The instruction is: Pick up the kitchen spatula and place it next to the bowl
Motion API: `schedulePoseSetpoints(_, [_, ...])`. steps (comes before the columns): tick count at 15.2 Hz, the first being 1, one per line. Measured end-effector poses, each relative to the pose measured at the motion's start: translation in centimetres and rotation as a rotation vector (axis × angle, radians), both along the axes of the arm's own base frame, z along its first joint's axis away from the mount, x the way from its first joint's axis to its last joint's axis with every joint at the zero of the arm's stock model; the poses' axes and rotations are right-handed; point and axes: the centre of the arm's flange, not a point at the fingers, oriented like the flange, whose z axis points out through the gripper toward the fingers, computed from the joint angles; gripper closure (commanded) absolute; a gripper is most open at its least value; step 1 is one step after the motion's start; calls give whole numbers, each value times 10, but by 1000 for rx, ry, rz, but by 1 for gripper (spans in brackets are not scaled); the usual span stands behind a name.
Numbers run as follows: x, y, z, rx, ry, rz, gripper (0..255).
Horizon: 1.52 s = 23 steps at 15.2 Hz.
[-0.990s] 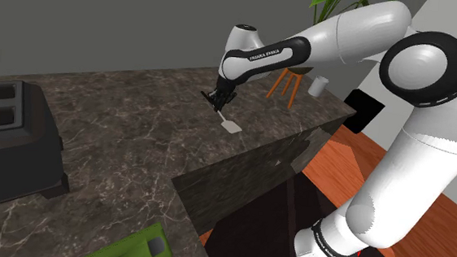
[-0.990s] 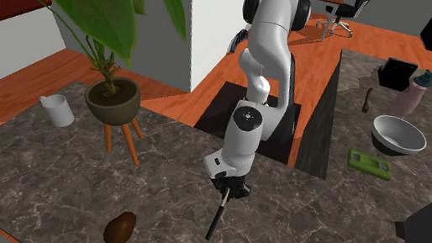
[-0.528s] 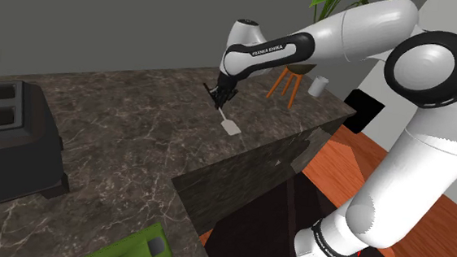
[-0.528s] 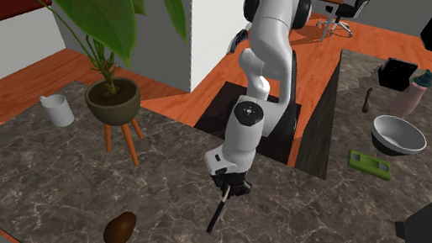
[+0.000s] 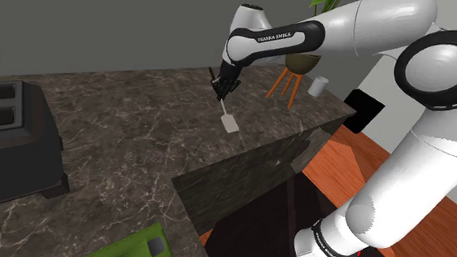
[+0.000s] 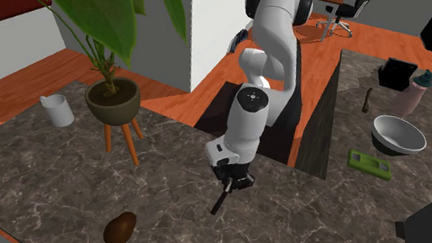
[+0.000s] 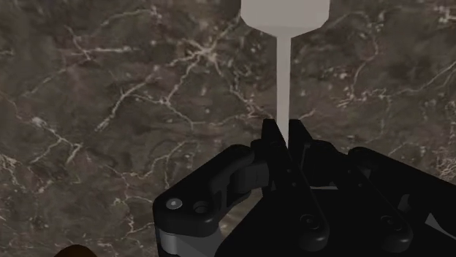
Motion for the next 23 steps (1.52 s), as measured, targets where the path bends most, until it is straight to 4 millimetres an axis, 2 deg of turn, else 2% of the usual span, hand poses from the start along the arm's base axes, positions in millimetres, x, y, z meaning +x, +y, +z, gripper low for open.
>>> schedulePoseSetpoints(20, [1, 1, 105, 0, 0, 0, 255])
schedulePoseSetpoints(23, [-18, 22, 107, 0, 0, 0, 255])
